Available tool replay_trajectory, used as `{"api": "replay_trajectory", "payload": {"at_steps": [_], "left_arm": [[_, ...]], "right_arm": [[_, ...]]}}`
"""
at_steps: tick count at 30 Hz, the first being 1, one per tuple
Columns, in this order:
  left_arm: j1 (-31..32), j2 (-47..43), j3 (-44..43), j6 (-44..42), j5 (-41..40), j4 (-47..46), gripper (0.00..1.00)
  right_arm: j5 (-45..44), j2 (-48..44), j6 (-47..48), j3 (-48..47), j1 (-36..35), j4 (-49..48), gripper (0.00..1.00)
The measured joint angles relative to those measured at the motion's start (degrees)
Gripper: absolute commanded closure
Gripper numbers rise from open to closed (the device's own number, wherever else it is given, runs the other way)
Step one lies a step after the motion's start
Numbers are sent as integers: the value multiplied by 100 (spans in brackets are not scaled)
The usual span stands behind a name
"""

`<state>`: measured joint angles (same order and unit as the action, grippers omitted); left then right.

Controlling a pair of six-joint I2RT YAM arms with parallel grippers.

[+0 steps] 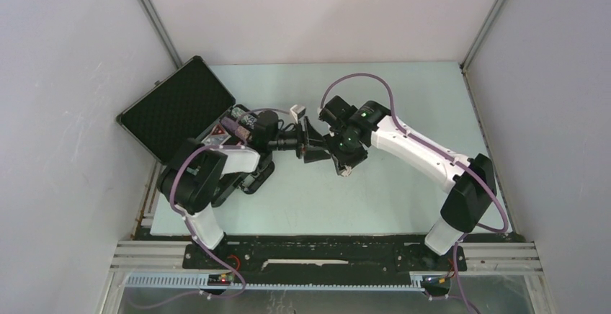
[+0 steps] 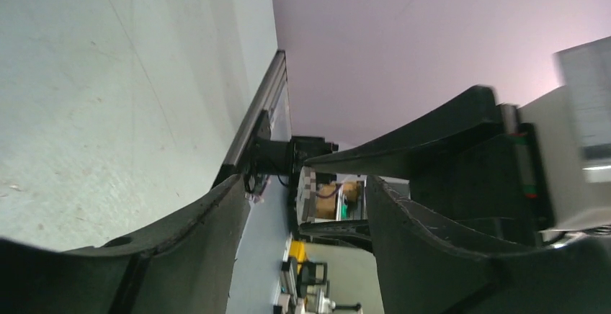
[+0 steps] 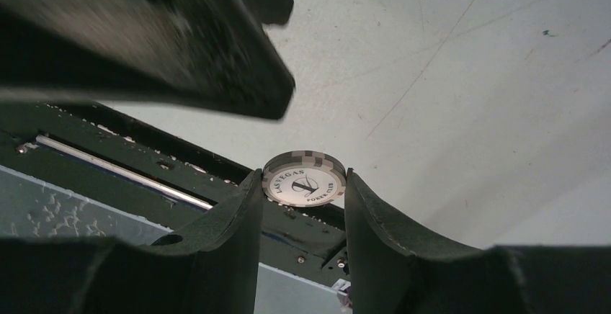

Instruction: Pack up texas hold em set

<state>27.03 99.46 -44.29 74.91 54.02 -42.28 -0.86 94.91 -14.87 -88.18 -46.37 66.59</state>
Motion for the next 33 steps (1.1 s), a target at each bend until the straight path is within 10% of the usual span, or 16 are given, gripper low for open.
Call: {"api": "replay_trajectory", "payload": {"at_steps": [20, 33], "left_arm": [[662, 138, -7, 48, 662, -264, 37], [857, 136, -369, -881, 846, 568, 55]], "right_arm": [[-155, -85, -22, -238, -262, 376, 100], [-291, -179, 4, -227, -361, 481, 100]]}}
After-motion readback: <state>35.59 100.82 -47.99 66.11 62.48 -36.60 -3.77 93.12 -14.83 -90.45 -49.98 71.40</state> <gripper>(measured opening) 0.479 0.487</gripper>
